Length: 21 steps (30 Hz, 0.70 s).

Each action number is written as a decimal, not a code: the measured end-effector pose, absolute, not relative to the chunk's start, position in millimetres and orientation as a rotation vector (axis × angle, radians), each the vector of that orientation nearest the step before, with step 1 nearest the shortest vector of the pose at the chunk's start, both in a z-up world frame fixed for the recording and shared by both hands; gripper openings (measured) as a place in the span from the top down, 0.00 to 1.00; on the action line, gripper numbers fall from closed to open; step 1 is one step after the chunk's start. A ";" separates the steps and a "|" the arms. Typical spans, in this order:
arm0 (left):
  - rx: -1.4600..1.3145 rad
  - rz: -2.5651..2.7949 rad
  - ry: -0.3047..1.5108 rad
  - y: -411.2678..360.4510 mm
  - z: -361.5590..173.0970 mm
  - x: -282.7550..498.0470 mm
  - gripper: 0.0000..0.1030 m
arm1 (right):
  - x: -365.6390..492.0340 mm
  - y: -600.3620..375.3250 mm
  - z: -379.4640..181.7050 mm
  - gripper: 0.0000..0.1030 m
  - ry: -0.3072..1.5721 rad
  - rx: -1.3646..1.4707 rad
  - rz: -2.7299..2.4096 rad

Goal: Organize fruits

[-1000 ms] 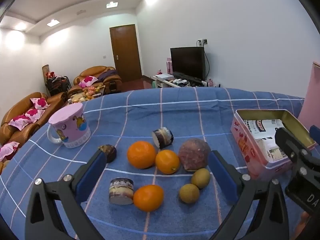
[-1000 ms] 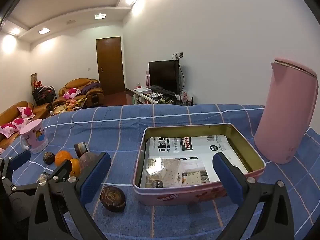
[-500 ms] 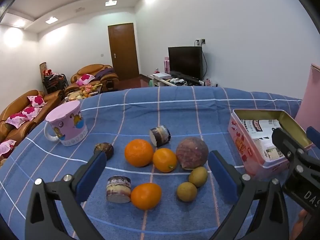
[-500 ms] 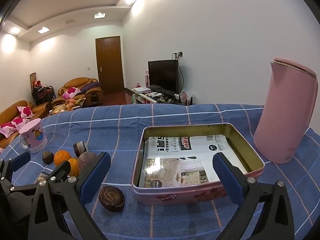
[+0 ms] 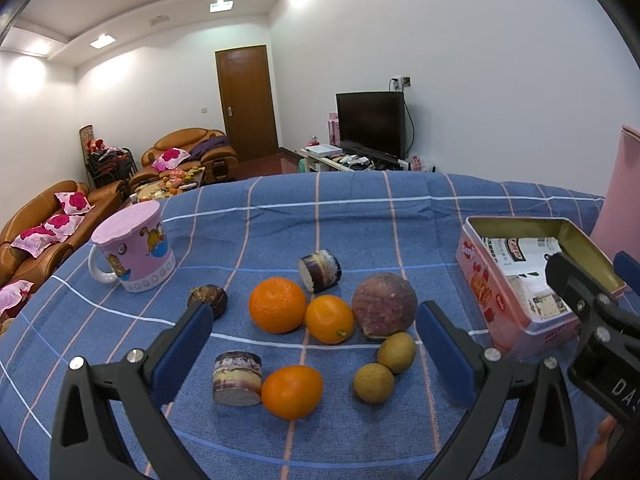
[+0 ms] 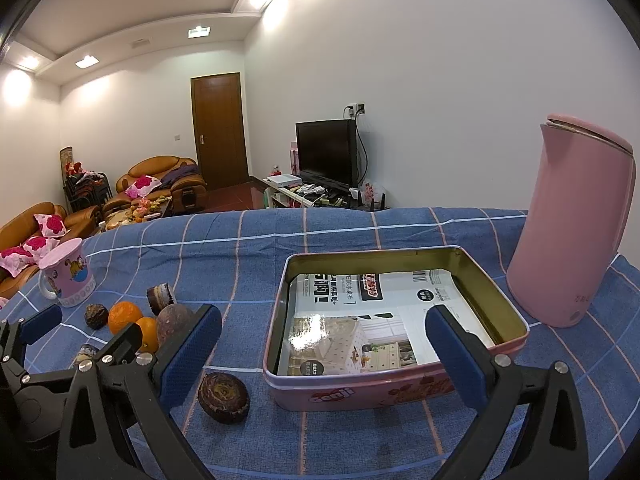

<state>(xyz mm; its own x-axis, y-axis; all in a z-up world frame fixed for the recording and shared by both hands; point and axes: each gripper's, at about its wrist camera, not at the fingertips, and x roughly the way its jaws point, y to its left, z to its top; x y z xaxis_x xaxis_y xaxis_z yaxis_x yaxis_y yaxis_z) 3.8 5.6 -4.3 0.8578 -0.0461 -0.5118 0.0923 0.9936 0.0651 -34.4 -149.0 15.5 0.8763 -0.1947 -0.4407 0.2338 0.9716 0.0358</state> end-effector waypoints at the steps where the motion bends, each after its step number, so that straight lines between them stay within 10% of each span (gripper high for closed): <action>1: 0.088 -0.073 0.535 5.8 -4.2 3.8 0.00 | -34.5 -148.8 15.5 0.01 0.450 0.089 -0.224; 21: 0.090 -0.073 0.536 5.3 -4.1 4.1 0.00 | -34.6 -149.1 14.8 0.01 0.450 0.093 -0.222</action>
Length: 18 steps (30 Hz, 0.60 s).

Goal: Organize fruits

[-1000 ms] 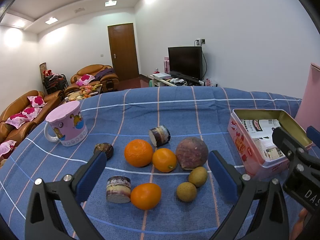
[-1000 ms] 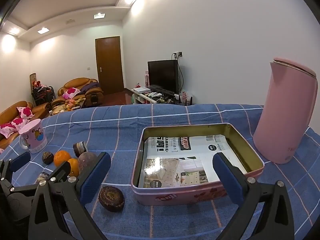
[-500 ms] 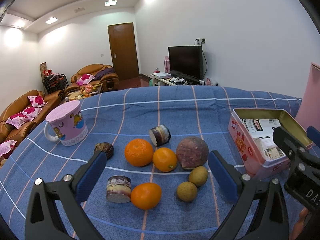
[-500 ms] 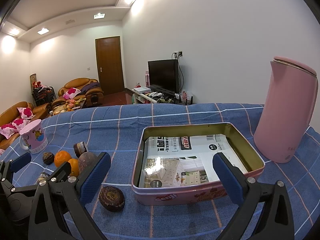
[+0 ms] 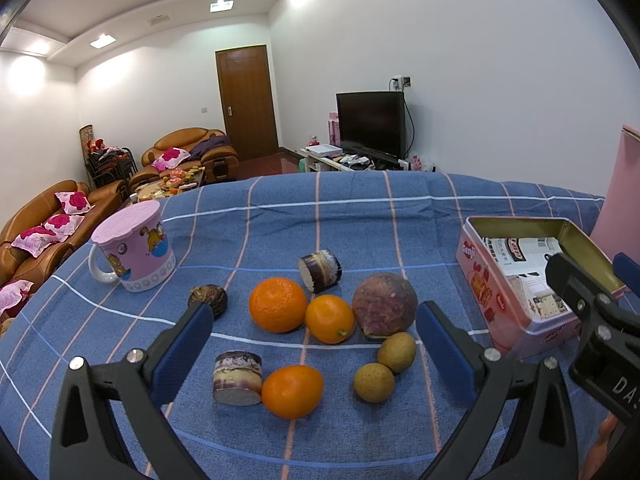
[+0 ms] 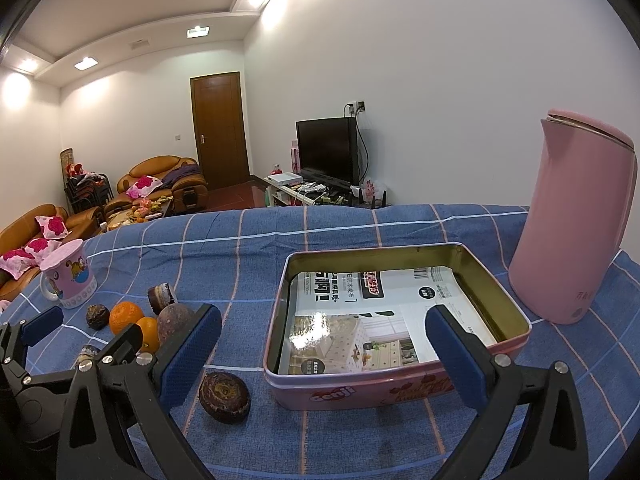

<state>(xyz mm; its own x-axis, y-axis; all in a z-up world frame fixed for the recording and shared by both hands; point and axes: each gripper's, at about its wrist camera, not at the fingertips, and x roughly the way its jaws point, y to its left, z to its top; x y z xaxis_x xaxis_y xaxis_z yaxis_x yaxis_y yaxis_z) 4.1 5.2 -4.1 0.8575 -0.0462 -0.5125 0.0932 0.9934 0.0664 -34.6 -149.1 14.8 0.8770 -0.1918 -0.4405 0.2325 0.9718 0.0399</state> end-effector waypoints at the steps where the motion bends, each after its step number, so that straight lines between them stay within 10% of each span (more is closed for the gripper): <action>1: 0.090 -0.073 0.536 5.2 -4.1 4.2 0.00 | -34.6 -148.7 14.7 0.01 0.449 0.093 -0.221; 18: 0.090 -0.073 0.536 5.3 -4.1 4.1 0.00 | -35.2 -149.2 14.1 0.01 0.450 0.098 -0.219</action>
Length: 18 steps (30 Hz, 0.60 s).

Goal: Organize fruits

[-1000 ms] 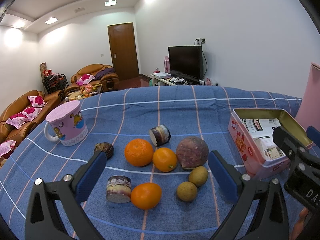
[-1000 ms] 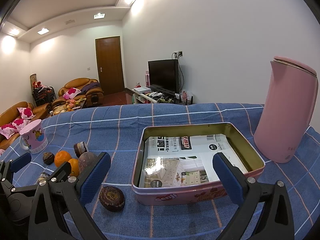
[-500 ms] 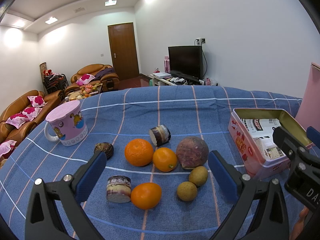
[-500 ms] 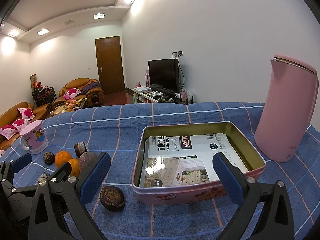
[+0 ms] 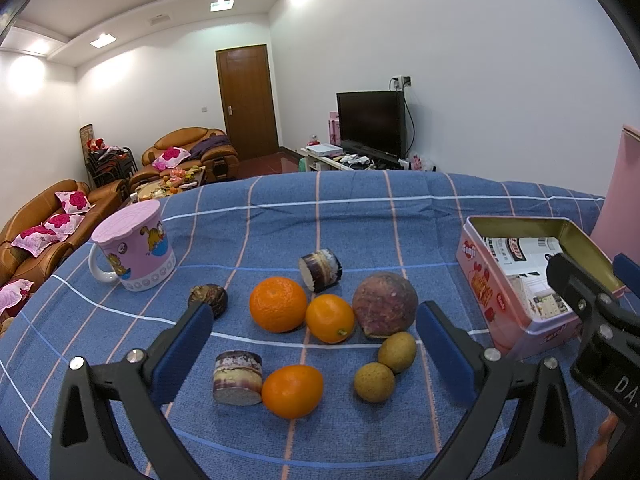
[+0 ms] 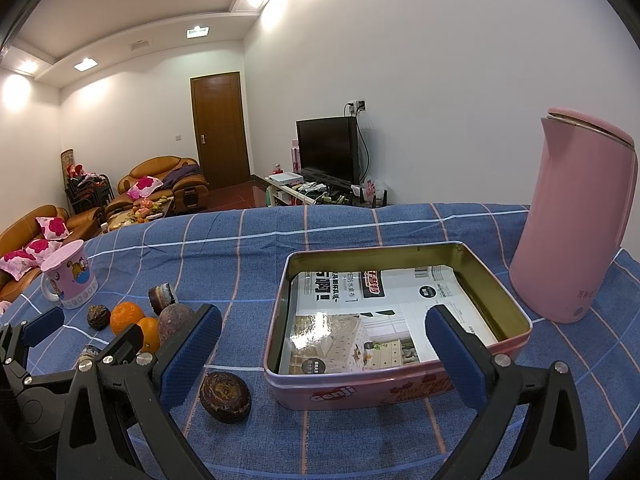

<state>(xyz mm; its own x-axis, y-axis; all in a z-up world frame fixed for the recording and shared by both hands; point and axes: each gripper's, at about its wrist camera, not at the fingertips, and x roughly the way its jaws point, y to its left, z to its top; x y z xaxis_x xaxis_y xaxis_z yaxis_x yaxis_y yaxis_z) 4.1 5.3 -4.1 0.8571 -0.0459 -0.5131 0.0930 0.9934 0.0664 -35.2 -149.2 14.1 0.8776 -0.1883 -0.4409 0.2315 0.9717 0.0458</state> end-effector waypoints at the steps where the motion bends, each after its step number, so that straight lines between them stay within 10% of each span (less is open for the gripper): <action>1: 0.090 -0.073 0.537 5.2 -4.1 4.1 0.00 | -35.3 -148.9 14.1 0.01 0.449 0.099 -0.219; 18: 0.089 -0.072 0.547 7.9 -6.6 3.7 0.00 | -36.6 -148.3 13.2 0.01 0.466 0.110 -0.200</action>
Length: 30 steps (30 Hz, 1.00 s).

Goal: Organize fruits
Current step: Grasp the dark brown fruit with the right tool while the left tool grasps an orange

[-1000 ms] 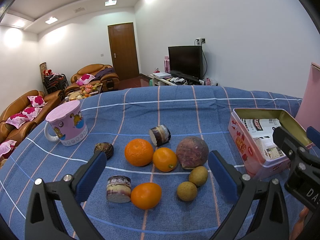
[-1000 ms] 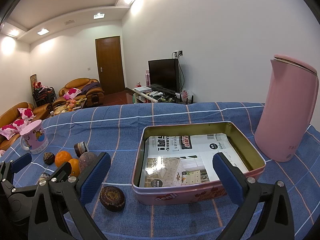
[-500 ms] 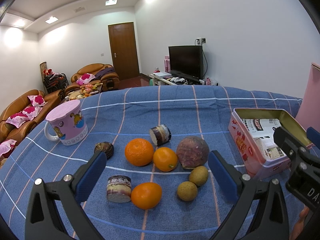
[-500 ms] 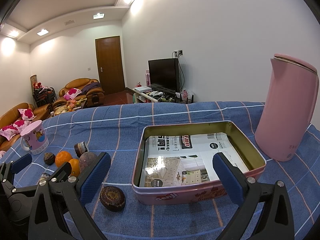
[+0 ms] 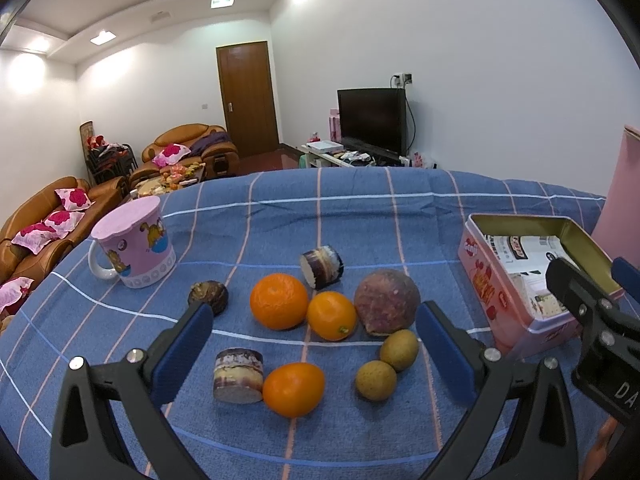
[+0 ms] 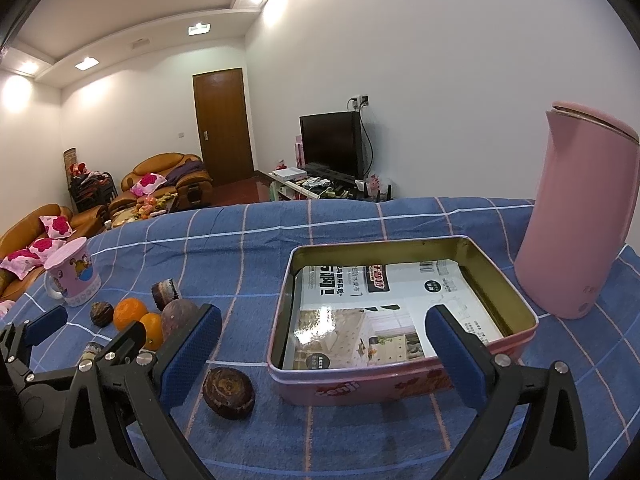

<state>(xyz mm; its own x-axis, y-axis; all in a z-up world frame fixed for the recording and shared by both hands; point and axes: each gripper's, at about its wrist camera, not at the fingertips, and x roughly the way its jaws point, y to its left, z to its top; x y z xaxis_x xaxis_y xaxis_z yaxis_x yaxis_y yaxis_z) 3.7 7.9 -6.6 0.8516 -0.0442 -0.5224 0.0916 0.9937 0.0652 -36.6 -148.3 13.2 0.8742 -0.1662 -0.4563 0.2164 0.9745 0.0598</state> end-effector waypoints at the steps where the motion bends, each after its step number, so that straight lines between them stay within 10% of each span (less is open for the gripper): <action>1: 0.088 -0.072 0.549 8.4 -7.0 4.1 0.00 | -36.0 -149.2 12.9 0.01 0.467 0.112 -0.199; 13: 0.067 0.021 0.564 61.4 2.5 20.9 0.00 | -39.3 -160.5 16.2 0.03 0.504 0.184 -0.107; 20: 0.028 -0.032 0.629 91.4 0.7 29.5 0.00 | -30.2 -143.2 0.3 0.42 0.652 0.234 0.102; 30: 0.046 -0.368 0.757 66.5 -6.9 19.4 0.22 | -9.2 -131.6 -33.6 0.43 0.828 0.288 0.179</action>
<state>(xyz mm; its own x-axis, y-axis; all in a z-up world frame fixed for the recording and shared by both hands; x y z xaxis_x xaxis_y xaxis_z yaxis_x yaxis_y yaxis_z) 19.4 66.5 -6.9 0.6666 -0.3093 -0.6782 0.3421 0.9353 -0.0902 -9.2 -131.6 -33.6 0.6645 0.2675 -0.6978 -0.0443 0.9462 0.3205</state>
